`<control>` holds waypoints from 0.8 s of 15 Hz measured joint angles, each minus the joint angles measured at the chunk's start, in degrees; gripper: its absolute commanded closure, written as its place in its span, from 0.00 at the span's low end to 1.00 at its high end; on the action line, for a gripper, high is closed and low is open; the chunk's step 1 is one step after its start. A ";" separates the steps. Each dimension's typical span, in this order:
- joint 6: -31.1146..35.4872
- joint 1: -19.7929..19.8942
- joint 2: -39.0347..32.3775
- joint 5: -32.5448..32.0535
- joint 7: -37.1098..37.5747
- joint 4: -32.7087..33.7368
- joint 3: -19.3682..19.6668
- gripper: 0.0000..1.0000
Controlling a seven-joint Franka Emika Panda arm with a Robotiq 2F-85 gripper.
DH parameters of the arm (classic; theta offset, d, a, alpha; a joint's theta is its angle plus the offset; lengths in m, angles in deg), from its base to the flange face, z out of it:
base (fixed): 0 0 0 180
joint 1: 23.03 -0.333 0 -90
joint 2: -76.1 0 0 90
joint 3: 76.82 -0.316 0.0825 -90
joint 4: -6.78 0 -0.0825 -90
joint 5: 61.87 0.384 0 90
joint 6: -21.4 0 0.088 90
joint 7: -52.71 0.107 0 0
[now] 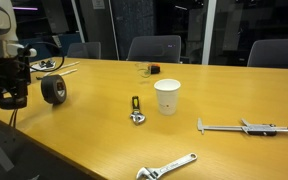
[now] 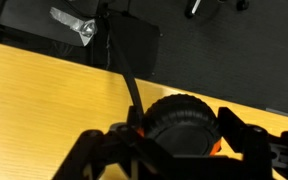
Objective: Pick up the measuring tape and put at the edge of the table
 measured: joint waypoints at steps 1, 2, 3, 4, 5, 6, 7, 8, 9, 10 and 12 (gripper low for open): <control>0.00 -0.07 -0.40 -0.04 0.00 0.00 0.00 0.45; 0.00 -0.14 -0.79 -0.11 0.00 0.01 0.00 0.45; 0.00 -0.22 -1.19 -0.28 0.00 0.01 0.00 0.45; 0.00 -0.27 -1.59 -0.56 0.00 0.02 0.00 0.45; 0.00 -0.30 -2.04 -0.89 0.00 0.03 0.01 0.26; 0.00 -0.31 -2.48 -1.27 0.00 0.05 0.02 0.06; -0.01 -0.31 -2.95 -1.67 -0.02 0.08 0.07 0.05; -0.01 -0.31 -3.40 -1.93 -0.06 0.12 0.15 0.03; -0.02 -0.31 -3.84 -2.07 -0.07 0.14 0.25 0.00; -0.02 -0.31 -4.20 -2.09 -0.07 0.21 0.38 0.00; -0.04 -0.31 -4.68 -2.10 -0.10 0.33 0.67 0.00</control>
